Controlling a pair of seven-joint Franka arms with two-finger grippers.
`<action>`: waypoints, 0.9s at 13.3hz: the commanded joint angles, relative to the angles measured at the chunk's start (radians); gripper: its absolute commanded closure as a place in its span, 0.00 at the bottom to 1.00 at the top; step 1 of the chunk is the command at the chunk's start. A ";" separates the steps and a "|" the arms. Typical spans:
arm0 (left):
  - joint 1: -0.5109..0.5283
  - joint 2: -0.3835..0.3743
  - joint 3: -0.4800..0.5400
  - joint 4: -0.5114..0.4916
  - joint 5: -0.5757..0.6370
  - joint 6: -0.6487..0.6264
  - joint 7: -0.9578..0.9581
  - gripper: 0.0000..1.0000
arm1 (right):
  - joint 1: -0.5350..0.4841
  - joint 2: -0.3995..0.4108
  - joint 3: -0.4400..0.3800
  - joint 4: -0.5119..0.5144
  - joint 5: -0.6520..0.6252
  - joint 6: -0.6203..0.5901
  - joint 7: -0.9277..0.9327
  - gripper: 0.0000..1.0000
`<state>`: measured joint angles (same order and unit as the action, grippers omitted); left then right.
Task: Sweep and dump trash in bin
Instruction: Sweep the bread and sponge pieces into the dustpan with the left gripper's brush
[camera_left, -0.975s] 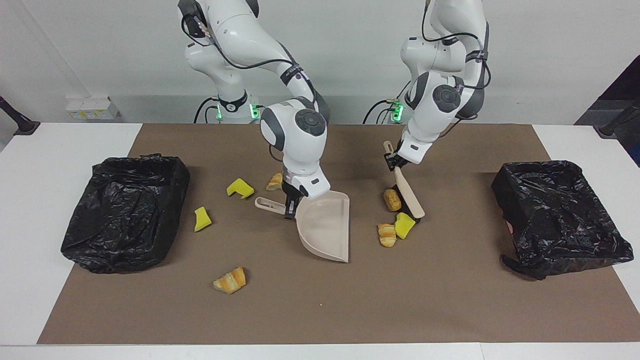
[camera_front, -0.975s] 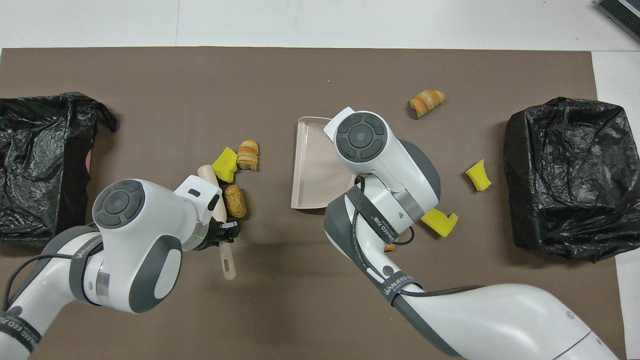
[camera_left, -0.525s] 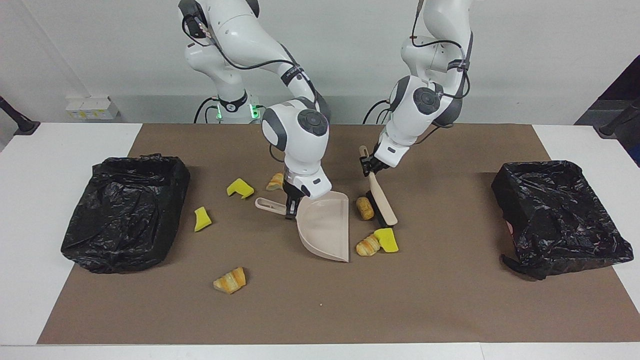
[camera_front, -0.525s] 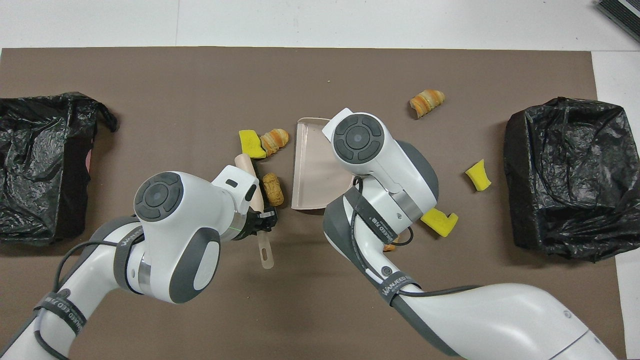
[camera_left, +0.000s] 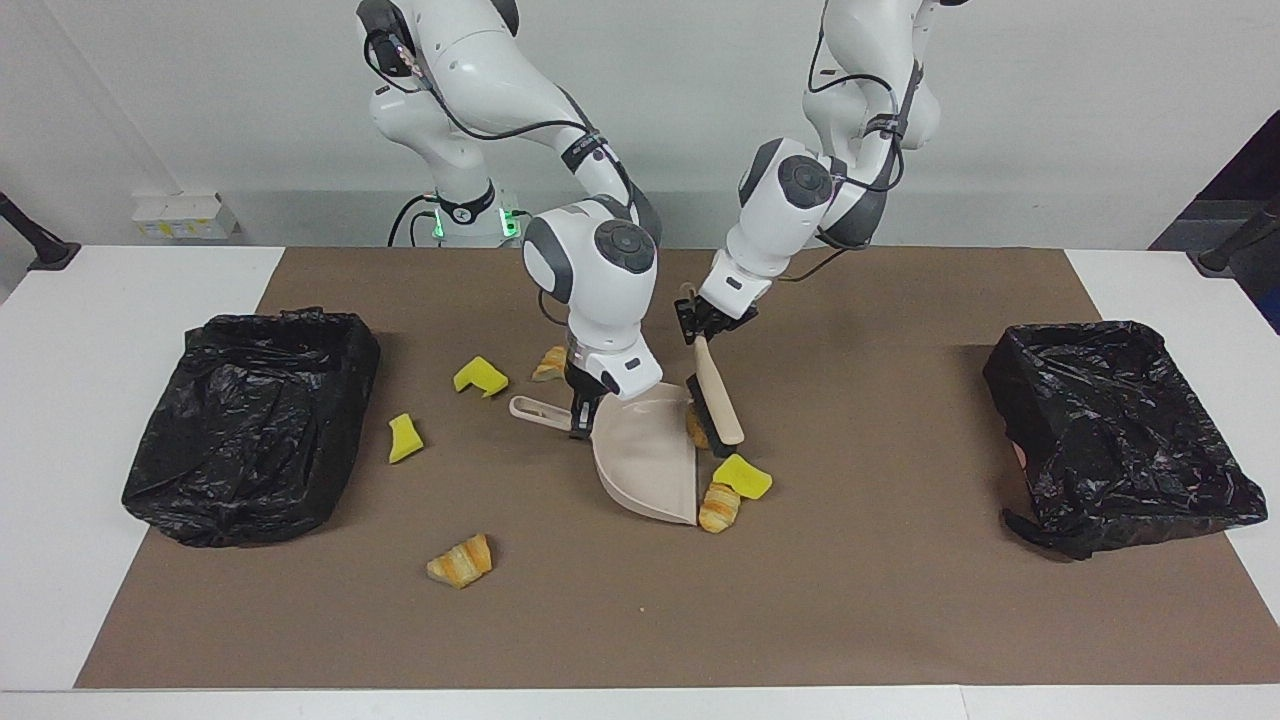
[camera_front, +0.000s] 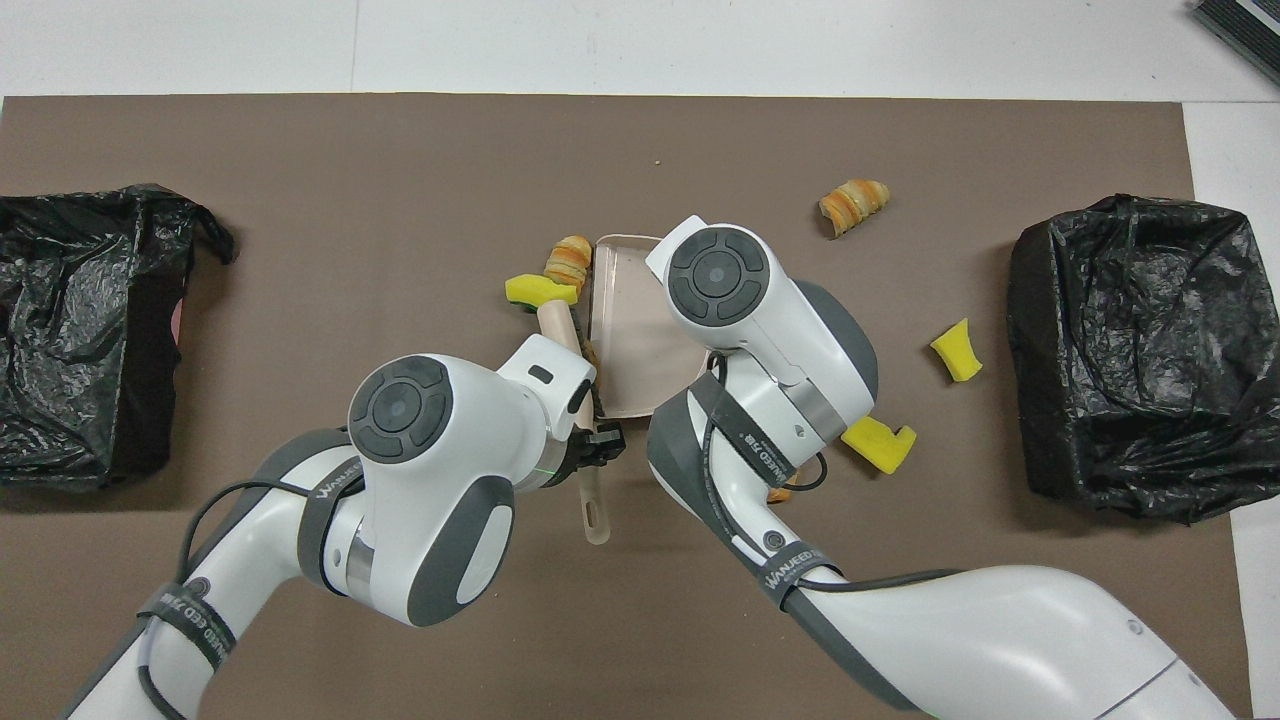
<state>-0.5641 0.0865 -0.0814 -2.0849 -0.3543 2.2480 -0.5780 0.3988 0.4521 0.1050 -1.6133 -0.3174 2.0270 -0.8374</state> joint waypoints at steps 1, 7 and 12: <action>0.003 0.007 0.006 0.062 -0.017 -0.007 0.021 1.00 | -0.014 -0.003 0.007 -0.004 -0.019 0.016 -0.034 1.00; 0.119 0.007 0.025 0.160 0.142 -0.122 0.291 1.00 | -0.014 -0.001 0.007 -0.002 -0.014 0.015 -0.035 1.00; 0.168 0.177 0.026 0.275 0.322 -0.217 0.397 1.00 | -0.012 -0.003 0.007 0.004 -0.005 -0.005 -0.031 1.00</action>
<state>-0.3956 0.1878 -0.0475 -1.8845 -0.0672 2.0740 -0.2063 0.3985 0.4522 0.1045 -1.6127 -0.3175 2.0268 -0.8374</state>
